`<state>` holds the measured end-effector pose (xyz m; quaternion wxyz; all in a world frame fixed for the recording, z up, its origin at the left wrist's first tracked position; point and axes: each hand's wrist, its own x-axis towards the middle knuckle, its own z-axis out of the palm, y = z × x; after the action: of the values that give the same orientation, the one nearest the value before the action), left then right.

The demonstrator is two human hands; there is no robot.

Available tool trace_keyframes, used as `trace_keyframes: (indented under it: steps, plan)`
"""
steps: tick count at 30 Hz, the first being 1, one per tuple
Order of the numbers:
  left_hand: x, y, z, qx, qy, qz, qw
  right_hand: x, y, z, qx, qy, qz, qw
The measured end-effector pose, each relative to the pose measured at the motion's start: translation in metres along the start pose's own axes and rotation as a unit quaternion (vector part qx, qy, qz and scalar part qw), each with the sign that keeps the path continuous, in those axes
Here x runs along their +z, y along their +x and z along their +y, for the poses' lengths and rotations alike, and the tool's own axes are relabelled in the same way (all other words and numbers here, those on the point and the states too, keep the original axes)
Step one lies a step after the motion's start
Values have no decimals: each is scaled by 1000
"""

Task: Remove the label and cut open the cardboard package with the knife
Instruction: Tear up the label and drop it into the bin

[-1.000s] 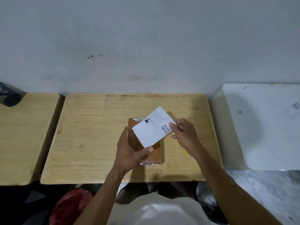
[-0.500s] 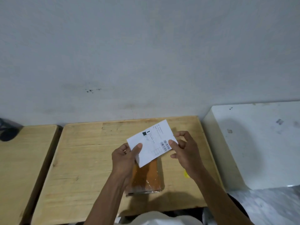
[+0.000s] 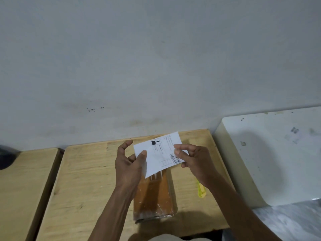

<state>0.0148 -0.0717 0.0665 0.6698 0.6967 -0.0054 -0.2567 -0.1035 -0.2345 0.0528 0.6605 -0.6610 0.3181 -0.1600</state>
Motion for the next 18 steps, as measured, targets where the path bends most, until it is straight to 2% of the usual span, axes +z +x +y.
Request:
trace_keyframes:
  steps: [9,14,18]
  plan:
    - [-7,-4,4,150,112,-53,981,-6,-4,0,-18,-6,-25,1000]
    - [-7,0,-2,50,98,-81,991,-10,-10,0,-34,-23,-28,999]
    - [-6,-5,0,37,67,-75,994,-12,-11,-2,-49,-48,-22,997]
